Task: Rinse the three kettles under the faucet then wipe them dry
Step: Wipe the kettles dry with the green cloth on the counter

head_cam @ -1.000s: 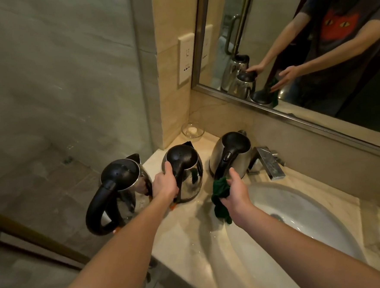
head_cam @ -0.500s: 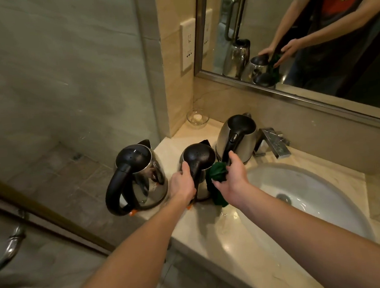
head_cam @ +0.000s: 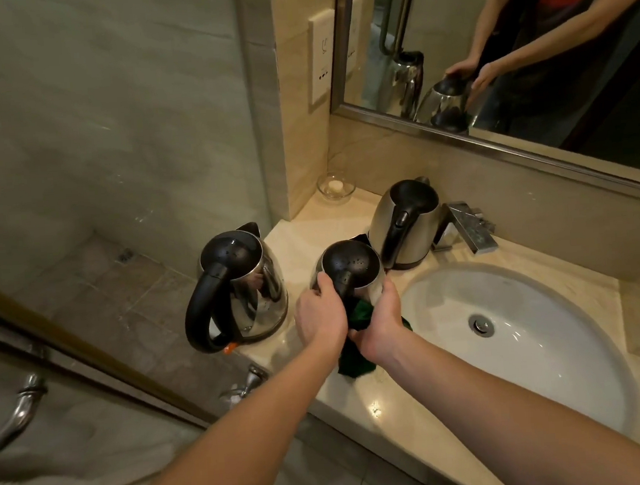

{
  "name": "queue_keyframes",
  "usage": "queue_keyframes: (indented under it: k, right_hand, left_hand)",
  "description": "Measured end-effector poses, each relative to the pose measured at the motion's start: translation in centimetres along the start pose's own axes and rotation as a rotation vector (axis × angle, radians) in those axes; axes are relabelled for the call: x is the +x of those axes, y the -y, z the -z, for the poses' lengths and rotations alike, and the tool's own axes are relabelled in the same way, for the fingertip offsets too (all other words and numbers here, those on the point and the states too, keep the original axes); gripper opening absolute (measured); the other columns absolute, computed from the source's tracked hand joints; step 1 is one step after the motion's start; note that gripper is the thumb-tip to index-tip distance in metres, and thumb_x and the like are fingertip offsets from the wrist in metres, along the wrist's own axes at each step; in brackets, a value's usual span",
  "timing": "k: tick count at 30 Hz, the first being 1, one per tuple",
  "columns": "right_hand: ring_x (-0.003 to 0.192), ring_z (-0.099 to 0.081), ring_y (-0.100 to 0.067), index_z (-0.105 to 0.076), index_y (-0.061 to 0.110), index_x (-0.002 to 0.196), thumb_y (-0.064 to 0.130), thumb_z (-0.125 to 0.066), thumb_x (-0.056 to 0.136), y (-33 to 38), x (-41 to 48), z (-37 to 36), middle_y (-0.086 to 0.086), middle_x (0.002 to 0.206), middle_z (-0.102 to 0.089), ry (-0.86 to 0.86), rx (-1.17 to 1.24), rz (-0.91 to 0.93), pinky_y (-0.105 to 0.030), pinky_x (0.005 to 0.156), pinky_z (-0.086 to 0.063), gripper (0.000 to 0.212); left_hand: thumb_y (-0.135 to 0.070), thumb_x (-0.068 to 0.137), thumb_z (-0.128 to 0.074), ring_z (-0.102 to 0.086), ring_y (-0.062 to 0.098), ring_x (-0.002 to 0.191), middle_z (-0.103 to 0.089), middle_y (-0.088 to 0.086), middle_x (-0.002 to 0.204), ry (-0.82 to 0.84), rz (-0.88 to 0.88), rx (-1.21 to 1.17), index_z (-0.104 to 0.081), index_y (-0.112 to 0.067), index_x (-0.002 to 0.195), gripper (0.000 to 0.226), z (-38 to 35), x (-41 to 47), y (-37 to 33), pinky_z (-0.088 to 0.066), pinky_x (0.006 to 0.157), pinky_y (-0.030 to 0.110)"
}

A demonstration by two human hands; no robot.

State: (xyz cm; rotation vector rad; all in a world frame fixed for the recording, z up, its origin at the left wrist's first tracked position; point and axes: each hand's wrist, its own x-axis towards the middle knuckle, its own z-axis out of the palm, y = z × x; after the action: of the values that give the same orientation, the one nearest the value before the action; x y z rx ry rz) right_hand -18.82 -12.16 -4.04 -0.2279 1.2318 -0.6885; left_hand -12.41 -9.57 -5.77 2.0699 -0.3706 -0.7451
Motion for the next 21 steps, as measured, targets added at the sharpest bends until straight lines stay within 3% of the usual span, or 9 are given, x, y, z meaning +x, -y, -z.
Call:
queue_keyframes:
  k: [6, 12, 18, 21]
  right_hand:
    - [0.102, -0.063, -0.033, -0.055, 0.015, 0.125, 0.071, -0.050, 0.080, -1.4, 1.3, 1.2, -0.016, 0.112, -0.065, -0.126, 0.029, -0.064, -0.047, 0.091, -0.053, 0.072]
    - [0.104, -0.062, -0.032, -0.059, 0.011, 0.124, 0.061, -0.048, 0.088, 0.6, 1.0, 0.7, -0.016, 0.112, -0.066, -0.052, 0.061, -0.036, -0.047, 0.098, -0.049, 0.063]
    - [0.121, -0.054, -0.035, -0.043, 0.009, 0.140, 0.061, -0.048, 0.085, 3.8, 0.6, -0.4, -0.018, 0.130, -0.056, -0.040, 0.063, -0.004, -0.051, 0.110, -0.037, 0.076]
    - [0.129, -0.049, -0.034, -0.042, 0.014, 0.144, 0.067, -0.049, 0.073, 3.2, 0.9, -0.4, -0.015, 0.137, -0.054, -0.047, 0.000, 0.001, -0.054, 0.114, -0.030, 0.089]
  left_hand:
    - [-0.051, 0.096, -0.030, -0.049, 0.022, 0.087, -0.053, 0.002, 0.089, -0.144, -0.052, 0.070, -0.047, -0.017, 0.094, 0.039, -0.9, -1.0, -0.7, -0.031, 0.070, 0.034]
    - [-0.047, 0.099, -0.028, -0.046, 0.022, 0.076, -0.051, 0.002, 0.080, -0.205, -0.208, 0.143, -0.048, -0.012, 0.091, 0.041, -1.0, -0.7, 0.0, -0.032, 0.066, 0.035]
    - [-0.046, 0.099, -0.030, -0.044, 0.022, 0.071, -0.047, 0.001, 0.073, -0.211, -0.252, 0.146, -0.051, -0.011, 0.088, 0.043, -0.6, -0.9, 0.0, -0.031, 0.064, 0.034]
    - [-0.047, 0.098, -0.030, -0.047, 0.025, 0.072, -0.049, 0.002, 0.071, -0.195, -0.269, 0.134, -0.053, -0.009, 0.087, 0.045, -0.4, -0.7, 0.2, -0.033, 0.063, 0.035]
